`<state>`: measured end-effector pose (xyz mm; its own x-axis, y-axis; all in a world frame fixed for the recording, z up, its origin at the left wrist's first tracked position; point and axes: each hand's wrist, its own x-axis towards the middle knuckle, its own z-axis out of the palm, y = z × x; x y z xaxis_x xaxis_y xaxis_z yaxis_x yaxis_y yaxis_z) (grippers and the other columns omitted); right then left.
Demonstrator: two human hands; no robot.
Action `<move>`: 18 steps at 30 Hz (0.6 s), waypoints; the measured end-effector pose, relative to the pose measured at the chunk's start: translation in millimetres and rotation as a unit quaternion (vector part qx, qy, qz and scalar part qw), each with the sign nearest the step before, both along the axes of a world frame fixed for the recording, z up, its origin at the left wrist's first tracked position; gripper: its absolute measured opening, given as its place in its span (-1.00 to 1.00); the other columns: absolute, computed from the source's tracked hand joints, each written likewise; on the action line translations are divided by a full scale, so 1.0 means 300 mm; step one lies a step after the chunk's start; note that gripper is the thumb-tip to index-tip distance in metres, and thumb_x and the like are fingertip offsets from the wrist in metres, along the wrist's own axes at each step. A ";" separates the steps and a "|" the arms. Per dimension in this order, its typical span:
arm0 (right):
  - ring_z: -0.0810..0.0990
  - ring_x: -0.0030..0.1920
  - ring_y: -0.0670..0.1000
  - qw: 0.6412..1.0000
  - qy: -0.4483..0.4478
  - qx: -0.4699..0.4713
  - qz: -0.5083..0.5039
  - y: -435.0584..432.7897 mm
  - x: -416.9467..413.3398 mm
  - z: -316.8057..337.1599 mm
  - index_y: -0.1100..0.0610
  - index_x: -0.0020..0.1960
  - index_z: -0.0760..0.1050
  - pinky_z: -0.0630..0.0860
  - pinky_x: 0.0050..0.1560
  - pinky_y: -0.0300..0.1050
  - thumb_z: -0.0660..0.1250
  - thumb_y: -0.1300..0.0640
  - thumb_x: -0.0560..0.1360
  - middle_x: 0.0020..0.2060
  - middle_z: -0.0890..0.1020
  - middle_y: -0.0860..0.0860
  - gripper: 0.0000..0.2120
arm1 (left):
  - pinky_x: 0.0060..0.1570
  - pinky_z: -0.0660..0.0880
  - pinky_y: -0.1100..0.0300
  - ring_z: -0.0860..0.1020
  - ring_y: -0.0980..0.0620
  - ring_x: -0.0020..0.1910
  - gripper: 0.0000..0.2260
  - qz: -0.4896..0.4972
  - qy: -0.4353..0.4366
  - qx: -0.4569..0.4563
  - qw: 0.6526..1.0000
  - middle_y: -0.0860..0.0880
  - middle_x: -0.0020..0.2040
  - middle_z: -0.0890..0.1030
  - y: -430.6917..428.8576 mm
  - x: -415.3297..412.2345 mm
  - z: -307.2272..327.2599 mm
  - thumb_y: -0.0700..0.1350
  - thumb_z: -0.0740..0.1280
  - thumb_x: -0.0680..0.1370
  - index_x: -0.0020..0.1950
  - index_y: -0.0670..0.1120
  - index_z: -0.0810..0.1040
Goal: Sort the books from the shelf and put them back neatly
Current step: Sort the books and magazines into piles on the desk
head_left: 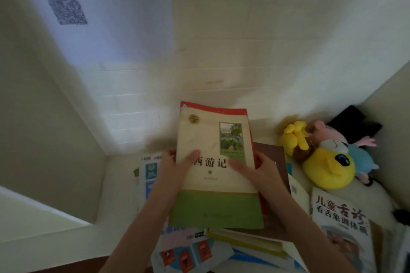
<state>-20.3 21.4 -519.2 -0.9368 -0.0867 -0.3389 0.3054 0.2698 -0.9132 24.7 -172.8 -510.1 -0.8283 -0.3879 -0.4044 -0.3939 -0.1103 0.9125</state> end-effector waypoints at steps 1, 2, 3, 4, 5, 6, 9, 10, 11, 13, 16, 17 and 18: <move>0.67 -0.31 -0.16 1.000 -0.007 0.008 -0.018 0.056 -0.002 -0.010 0.05 0.02 0.49 0.54 -0.41 -0.31 0.55 0.03 0.31 -0.18 0.67 -0.08 -0.64 | -0.28 0.60 0.12 0.65 0.02 -0.19 -0.56 -0.019 -0.009 0.001 1.000 -0.01 -0.09 0.62 0.051 -0.019 -0.019 0.03 0.45 0.45 0.20 -0.11 0.37; 0.68 -0.31 -0.12 0.999 -0.014 0.016 -0.036 0.111 0.000 -0.019 0.07 0.02 0.52 0.55 -0.41 -0.28 0.55 0.04 0.31 -0.19 0.68 -0.06 -0.64 | -0.23 0.61 0.10 0.65 0.01 -0.16 -0.55 -0.041 -0.012 0.004 0.999 -0.02 -0.06 0.63 0.101 -0.039 -0.044 0.04 0.45 0.45 0.21 -0.11 0.36; 0.69 -0.30 -0.08 0.998 -0.019 0.022 -0.052 0.163 0.003 -0.028 0.09 0.03 0.54 0.56 -0.39 -0.24 0.55 0.04 0.31 -0.19 0.70 -0.04 -0.64 | -0.21 0.61 0.11 0.65 0.01 -0.14 -0.54 -0.061 -0.017 0.009 0.998 -0.03 -0.01 0.63 0.152 -0.056 -0.058 0.05 0.44 0.46 0.23 -0.11 0.36; 0.69 -0.29 -0.04 0.997 -0.022 0.027 -0.067 0.210 0.006 -0.036 0.10 0.04 0.56 0.58 -0.38 -0.20 0.55 0.04 0.31 -0.19 0.70 -0.03 -0.64 | -0.22 0.60 0.15 0.64 0.02 -0.12 -0.54 -0.080 -0.027 0.013 0.996 -0.04 0.02 0.62 0.197 -0.074 -0.076 0.06 0.43 0.47 0.23 -0.11 0.35; 0.69 -0.29 -0.02 0.996 -0.023 0.032 -0.078 0.252 0.007 -0.047 0.11 0.03 0.57 0.58 -0.37 -0.20 0.55 0.05 0.32 -0.21 0.70 -0.02 -0.66 | -0.28 0.58 0.23 0.62 0.05 -0.14 -0.57 -0.098 -0.035 0.016 0.994 -0.03 0.02 0.61 0.238 -0.088 -0.086 0.05 0.42 0.48 0.21 -0.11 0.35; 0.68 -0.30 -0.04 0.995 -0.025 0.036 -0.088 0.291 0.005 -0.062 0.11 0.02 0.57 0.57 -0.39 -0.22 0.54 0.07 0.33 -0.22 0.70 -0.03 -0.69 | -0.34 0.54 0.31 0.60 0.10 -0.17 -0.61 -0.117 -0.040 0.015 0.992 0.00 0.00 0.60 0.274 -0.103 -0.104 0.04 0.40 0.50 0.19 -0.09 0.35; 0.66 -0.34 -0.12 0.993 -0.041 0.055 -0.097 0.349 0.008 -0.121 0.13 0.01 0.56 0.52 -0.45 -0.30 0.52 0.09 0.37 -0.20 0.68 -0.02 -0.74 | -0.03 0.53 0.27 0.54 0.04 0.07 -0.60 -0.170 -0.033 -0.052 0.984 -0.03 0.16 0.53 0.344 -0.117 -0.184 0.11 0.35 0.52 0.23 -0.08 0.39; 0.66 -0.31 -0.10 0.992 -0.043 0.070 -0.095 0.354 0.011 -0.146 0.12 0.02 0.55 0.52 -0.44 -0.30 0.52 0.06 0.37 -0.18 0.68 -0.02 -0.71 | 0.21 0.41 0.12 0.41 -0.05 0.27 -0.53 -0.192 -0.037 -0.130 0.972 -0.06 0.30 0.42 0.353 -0.117 -0.219 0.15 0.33 0.52 0.32 -0.07 0.38; 0.66 -0.27 -0.08 0.991 -0.042 0.085 -0.098 0.353 0.013 -0.166 0.11 0.04 0.54 0.51 -0.41 -0.29 0.51 0.02 0.37 -0.17 0.67 -0.03 -0.69 | 0.36 0.24 0.01 0.24 -0.10 0.39 -0.47 -0.193 -0.032 -0.199 0.960 -0.08 0.39 0.27 0.355 -0.114 -0.245 0.14 0.31 0.53 0.43 -0.04 0.32; 0.62 -0.24 -0.10 0.986 -0.034 0.126 -0.101 0.356 0.008 -0.183 0.04 0.00 0.51 0.47 -0.38 -0.29 0.49 -0.04 0.38 -0.19 0.62 -0.07 -0.71 | 0.46 0.07 -0.04 0.06 -0.10 0.47 -0.41 -0.173 -0.014 -0.229 0.958 -0.07 0.48 0.06 0.350 -0.102 -0.278 0.06 0.29 0.56 0.53 -0.02 0.16; 0.52 -0.18 -0.11 0.981 -0.026 0.184 -0.061 0.372 -0.007 -0.187 0.03 0.02 0.51 0.41 -0.32 -0.30 0.46 -0.15 0.38 -0.15 0.48 -0.09 -0.66 | 0.46 0.16 -0.10 0.15 -0.08 0.50 -0.23 -0.225 -0.065 -0.109 0.966 -0.06 0.55 0.08 0.340 -0.070 -0.303 0.27 0.24 0.51 0.57 -0.03 0.02; 0.51 -0.11 -0.06 0.979 -0.024 0.199 -0.046 0.382 -0.011 -0.198 0.01 0.04 0.52 0.43 -0.26 -0.26 0.45 -0.25 0.34 -0.11 0.45 -0.05 -0.58 | 0.45 0.20 -0.10 0.18 -0.07 0.49 -0.18 -0.230 -0.070 -0.074 0.968 -0.05 0.55 0.10 0.342 -0.057 -0.314 0.34 0.21 0.48 0.58 0.00 -0.02; 0.50 -0.05 -0.01 0.976 -0.025 0.212 -0.035 0.387 -0.015 -0.205 -0.02 0.04 0.52 0.48 -0.17 -0.20 0.43 -0.30 0.32 -0.07 0.43 -0.04 -0.55 | 0.46 0.18 -0.09 0.16 -0.06 0.51 -0.20 -0.231 -0.069 -0.058 0.969 -0.03 0.57 0.07 0.347 -0.046 -0.318 0.32 0.19 0.50 0.58 0.02 -0.09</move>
